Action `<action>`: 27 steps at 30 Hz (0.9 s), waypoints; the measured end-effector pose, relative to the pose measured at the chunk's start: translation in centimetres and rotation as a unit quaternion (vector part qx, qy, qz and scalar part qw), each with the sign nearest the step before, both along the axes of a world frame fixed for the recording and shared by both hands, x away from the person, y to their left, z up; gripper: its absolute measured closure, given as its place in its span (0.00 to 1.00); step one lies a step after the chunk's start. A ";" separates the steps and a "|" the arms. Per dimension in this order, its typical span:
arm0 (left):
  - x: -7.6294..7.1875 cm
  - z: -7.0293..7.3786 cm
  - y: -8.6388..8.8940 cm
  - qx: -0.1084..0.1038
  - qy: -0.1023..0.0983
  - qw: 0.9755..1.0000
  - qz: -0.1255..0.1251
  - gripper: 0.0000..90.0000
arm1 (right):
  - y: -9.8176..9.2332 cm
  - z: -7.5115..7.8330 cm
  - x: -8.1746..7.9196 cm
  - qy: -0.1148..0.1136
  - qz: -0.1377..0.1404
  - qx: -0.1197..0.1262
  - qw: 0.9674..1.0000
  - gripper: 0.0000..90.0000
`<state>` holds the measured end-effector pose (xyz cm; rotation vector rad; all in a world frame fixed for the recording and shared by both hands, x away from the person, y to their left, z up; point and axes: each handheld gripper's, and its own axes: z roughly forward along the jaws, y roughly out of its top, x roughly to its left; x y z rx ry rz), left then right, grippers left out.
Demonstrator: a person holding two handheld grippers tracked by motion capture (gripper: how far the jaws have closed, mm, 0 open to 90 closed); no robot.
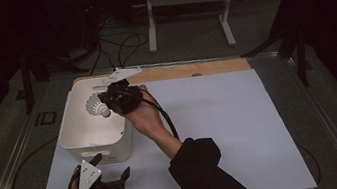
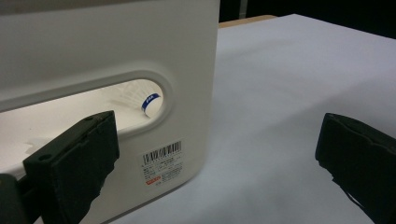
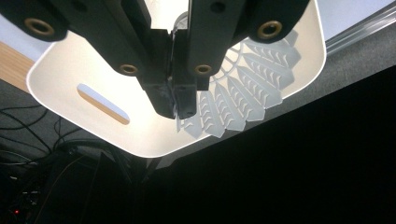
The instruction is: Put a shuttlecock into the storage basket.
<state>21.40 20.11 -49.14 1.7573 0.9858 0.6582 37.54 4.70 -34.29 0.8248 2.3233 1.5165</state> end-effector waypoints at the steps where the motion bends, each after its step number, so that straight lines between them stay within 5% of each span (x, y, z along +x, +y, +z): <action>1: 0.0 0.0 0.0 0.000 0.000 1.000 0.000 0.00 | 0.1 0.0 0.0 0.000 0.001 0.000 1.000 0.98; 27: 0.0 0.0 0.0 0.000 0.000 1.000 0.001 0.00 | 1.4 -0.2 -0.5 -0.004 0.010 -0.001 1.000 0.98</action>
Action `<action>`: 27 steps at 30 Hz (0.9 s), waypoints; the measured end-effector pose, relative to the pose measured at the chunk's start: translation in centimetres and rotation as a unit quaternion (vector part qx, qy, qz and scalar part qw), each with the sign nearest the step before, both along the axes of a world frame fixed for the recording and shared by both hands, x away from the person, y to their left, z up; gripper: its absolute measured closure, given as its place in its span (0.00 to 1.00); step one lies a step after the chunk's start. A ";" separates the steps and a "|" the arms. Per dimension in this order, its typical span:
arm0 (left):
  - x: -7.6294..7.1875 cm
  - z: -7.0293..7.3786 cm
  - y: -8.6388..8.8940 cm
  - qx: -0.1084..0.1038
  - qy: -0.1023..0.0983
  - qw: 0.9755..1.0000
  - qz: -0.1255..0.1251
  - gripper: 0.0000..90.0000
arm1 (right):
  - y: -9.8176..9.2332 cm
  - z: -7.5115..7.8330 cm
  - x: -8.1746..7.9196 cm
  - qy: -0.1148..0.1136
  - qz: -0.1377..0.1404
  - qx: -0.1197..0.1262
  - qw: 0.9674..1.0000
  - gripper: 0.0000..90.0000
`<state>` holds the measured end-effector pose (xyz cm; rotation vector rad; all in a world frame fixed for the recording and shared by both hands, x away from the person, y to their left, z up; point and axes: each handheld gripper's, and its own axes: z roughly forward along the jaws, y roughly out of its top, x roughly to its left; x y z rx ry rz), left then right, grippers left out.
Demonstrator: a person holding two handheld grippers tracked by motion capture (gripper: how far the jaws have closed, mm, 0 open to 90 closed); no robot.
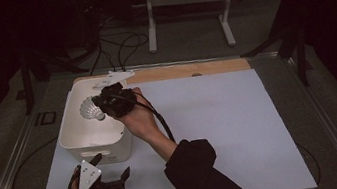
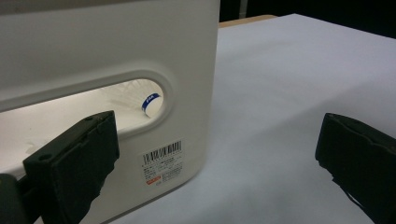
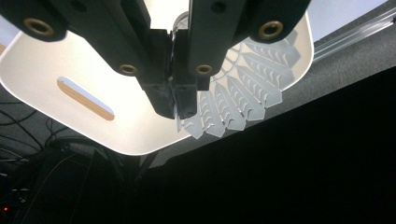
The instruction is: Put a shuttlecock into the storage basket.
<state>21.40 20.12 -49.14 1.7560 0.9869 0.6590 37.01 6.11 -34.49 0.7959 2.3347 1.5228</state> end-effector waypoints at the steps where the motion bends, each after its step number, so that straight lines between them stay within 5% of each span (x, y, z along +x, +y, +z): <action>1: 0.0 0.0 0.0 -0.001 0.000 1.000 0.000 0.00 | 0.0 0.0 0.0 0.001 0.002 0.001 1.000 0.98; 8: 0.0 0.0 0.0 0.000 0.000 1.000 0.000 0.00 | 0.2 -0.2 0.0 0.002 0.002 0.001 1.000 0.95; 9: 0.0 0.0 0.0 0.000 0.000 1.000 0.000 0.00 | 0.2 -0.2 0.0 0.002 0.005 0.002 1.000 0.87; 13: 0.0 0.0 0.0 -0.001 0.000 1.000 0.000 0.00 | 0.2 -0.2 0.1 0.003 -0.008 -0.001 1.000 0.29; 14: 0.0 0.0 0.0 0.000 0.000 1.000 0.000 0.00 | 0.3 -0.2 0.1 0.000 -0.022 -0.012 1.000 0.23; 17: 0.0 0.0 0.0 0.001 0.000 1.000 0.000 0.00 | 0.0 -0.2 0.2 0.005 -0.025 -0.016 1.000 0.15; 27: 0.0 0.0 0.0 0.000 -0.001 1.000 0.001 0.00 | -0.5 -0.4 0.4 0.007 -0.026 -0.026 0.999 0.11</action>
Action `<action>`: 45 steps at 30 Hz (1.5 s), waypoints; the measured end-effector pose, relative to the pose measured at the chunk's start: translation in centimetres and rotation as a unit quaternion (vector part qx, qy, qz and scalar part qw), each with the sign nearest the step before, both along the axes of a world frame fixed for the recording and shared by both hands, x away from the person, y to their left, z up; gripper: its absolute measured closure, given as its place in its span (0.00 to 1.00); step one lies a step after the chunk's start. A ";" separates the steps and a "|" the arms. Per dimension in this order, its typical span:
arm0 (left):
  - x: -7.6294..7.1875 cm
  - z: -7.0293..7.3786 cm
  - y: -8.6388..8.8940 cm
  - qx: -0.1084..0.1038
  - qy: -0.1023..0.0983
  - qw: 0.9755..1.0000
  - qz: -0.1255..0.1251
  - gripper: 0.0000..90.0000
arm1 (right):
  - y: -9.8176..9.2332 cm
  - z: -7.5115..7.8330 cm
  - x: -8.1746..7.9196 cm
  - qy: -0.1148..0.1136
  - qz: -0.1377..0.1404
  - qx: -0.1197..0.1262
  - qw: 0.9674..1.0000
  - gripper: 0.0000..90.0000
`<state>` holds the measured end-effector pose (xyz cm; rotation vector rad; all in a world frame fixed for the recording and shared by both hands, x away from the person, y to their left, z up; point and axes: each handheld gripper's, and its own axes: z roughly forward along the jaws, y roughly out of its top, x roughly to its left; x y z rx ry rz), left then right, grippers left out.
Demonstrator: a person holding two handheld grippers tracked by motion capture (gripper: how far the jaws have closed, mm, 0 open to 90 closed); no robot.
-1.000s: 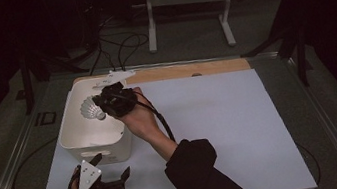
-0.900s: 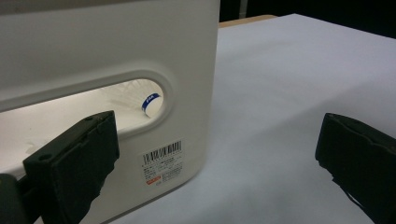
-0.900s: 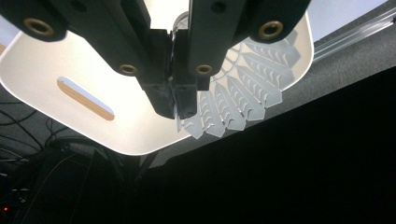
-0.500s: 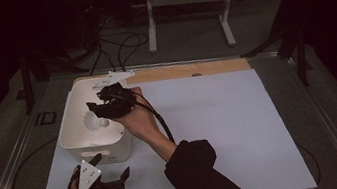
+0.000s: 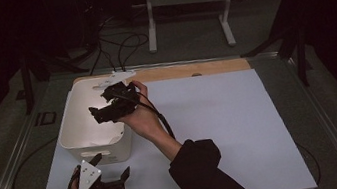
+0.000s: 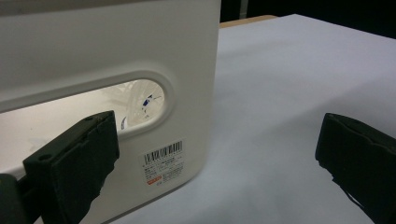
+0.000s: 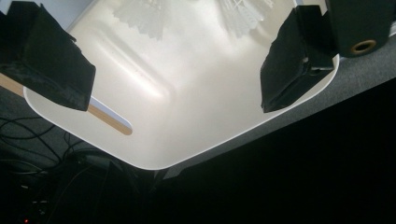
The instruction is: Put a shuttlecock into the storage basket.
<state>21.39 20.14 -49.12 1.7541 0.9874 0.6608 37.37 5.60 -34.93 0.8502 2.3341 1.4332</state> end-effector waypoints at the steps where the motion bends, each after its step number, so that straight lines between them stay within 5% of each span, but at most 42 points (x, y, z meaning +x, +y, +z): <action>1: 0.0 0.0 0.0 0.000 0.000 1.000 0.000 0.00 | 0.0 0.0 0.0 0.000 0.000 -0.004 1.000 0.11; 45: 0.1 0.0 0.0 -0.002 0.001 1.000 0.002 0.00 | -4.4 -1.4 0.0 0.007 -0.016 -0.017 1.000 0.10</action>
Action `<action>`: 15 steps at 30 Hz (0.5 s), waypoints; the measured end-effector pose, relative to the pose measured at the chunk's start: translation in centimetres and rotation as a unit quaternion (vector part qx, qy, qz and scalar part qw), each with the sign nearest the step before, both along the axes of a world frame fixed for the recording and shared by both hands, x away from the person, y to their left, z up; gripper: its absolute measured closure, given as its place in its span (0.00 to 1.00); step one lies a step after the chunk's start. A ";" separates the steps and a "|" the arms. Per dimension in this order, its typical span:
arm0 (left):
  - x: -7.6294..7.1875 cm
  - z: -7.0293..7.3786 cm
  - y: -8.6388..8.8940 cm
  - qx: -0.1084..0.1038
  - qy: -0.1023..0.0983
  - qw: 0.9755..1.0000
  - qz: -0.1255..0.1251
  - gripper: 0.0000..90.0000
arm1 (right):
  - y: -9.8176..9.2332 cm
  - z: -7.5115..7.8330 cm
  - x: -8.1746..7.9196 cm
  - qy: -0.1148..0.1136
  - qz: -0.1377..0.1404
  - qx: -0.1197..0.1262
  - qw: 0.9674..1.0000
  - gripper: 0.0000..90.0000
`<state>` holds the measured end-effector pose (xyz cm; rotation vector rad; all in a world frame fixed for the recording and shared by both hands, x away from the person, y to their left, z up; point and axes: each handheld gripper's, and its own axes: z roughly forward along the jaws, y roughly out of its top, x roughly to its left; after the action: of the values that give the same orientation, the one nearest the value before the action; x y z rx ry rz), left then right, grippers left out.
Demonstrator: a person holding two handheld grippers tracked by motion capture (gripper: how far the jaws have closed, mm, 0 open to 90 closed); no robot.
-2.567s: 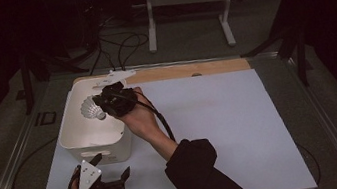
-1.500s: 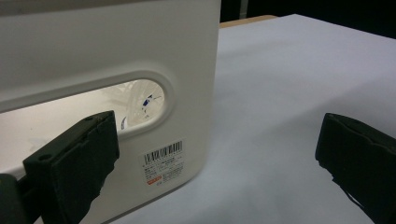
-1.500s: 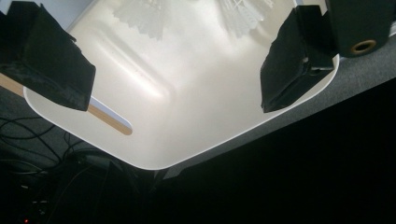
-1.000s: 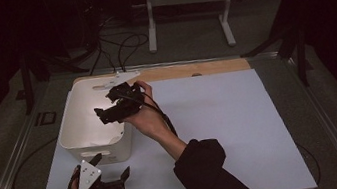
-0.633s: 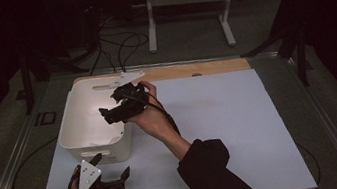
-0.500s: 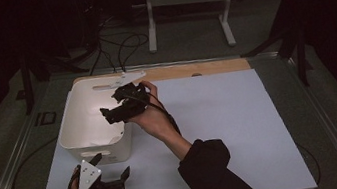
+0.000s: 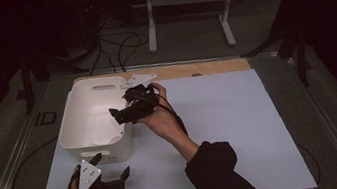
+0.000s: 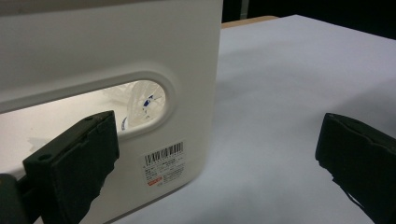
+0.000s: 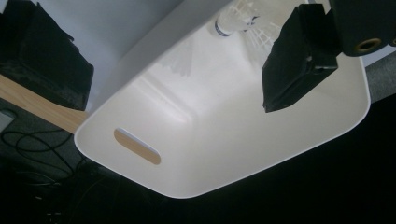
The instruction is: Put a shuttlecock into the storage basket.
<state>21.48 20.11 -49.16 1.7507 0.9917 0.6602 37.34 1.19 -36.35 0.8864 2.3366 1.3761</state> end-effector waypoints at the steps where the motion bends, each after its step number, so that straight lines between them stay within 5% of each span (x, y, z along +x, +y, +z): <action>1: 0.0 0.0 0.0 0.000 0.000 1.000 0.000 0.00 | -0.1 -0.1 0.0 0.001 -0.001 0.001 1.000 0.10; 15: 0.0 0.0 0.0 0.001 0.001 1.000 0.001 0.00 | -1.8 -0.9 -0.3 0.001 -0.009 0.004 1.000 0.10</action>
<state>21.49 20.09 -49.15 1.7527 0.9934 0.6610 37.03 -0.60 -37.20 0.9078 2.3210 1.3785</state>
